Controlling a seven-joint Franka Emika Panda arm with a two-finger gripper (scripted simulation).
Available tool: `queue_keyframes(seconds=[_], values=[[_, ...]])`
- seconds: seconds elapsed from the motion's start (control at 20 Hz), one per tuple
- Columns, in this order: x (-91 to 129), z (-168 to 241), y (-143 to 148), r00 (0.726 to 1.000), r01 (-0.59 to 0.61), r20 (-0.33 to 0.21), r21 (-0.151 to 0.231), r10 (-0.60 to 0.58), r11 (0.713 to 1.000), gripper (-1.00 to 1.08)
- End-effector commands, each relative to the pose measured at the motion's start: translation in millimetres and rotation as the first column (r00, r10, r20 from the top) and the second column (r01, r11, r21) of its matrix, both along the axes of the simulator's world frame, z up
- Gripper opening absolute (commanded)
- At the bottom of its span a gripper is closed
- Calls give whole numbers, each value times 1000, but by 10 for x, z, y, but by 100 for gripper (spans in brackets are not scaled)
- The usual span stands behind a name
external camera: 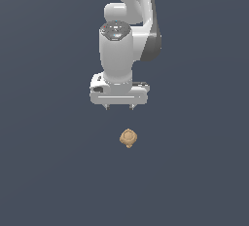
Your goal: Pick up the object and move it to a goal position.
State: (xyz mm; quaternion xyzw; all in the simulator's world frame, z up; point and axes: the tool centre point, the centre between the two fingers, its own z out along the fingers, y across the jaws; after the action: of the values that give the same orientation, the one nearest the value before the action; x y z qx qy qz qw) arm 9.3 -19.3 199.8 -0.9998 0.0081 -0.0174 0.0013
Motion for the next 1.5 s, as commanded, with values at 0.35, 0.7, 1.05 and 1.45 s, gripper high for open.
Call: queue_keyframes(seconds=[0.35, 0.7, 1.05, 1.45], values=[[55, -76, 26, 999, 50, -4, 3, -50, 999, 100], [171, -244, 85, 987, 159, -11, 7, -159, 987, 100], [331, -514, 180, 948, 319, -21, 9, -319, 948, 100], [487, -840, 294, 872, 489, -31, 5, -488, 872, 100]])
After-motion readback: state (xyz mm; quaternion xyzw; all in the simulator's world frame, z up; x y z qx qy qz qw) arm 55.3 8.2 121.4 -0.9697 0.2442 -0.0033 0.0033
